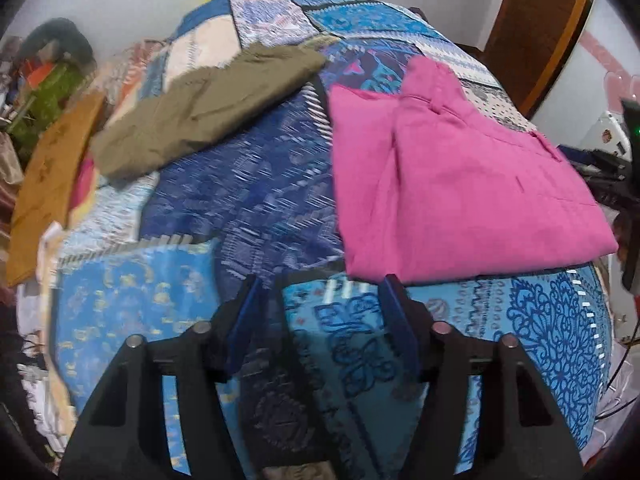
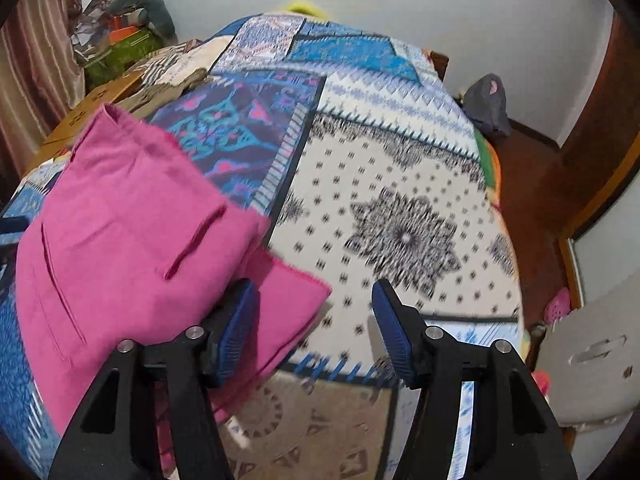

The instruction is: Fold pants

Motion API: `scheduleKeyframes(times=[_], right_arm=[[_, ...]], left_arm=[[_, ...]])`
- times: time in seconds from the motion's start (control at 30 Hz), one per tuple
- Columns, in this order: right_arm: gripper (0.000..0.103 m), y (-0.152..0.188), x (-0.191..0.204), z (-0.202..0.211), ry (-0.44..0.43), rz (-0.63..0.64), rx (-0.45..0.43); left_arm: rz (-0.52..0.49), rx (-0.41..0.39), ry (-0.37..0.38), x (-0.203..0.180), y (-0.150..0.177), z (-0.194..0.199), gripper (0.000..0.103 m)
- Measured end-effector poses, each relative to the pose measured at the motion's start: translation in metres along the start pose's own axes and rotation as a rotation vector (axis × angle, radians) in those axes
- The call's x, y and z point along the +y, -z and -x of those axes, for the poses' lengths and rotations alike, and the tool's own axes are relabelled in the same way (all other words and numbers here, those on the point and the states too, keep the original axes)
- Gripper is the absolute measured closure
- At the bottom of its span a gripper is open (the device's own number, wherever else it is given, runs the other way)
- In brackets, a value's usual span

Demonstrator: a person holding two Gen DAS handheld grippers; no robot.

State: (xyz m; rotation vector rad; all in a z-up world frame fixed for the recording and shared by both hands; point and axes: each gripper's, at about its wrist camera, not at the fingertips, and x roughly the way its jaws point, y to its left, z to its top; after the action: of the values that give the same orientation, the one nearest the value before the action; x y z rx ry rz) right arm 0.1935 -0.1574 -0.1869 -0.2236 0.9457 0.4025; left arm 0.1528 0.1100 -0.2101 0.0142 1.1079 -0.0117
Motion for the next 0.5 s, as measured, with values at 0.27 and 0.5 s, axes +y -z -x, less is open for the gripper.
scheduleKeyframes(times=[0.27,0.5], right_arm=[[0.049,-0.012,0.009,0.059,-0.020,0.006,-0.144],[0.075,-0.013,0.050,0.060,-0.166,0.034,-0.164]], left_arm=[[-0.014,-0.156,0.077,-0.008,-0.045,0.044,0.044],[-0.096,-0.131,0.221,-0.059,-0.077,0.020,0.087]])
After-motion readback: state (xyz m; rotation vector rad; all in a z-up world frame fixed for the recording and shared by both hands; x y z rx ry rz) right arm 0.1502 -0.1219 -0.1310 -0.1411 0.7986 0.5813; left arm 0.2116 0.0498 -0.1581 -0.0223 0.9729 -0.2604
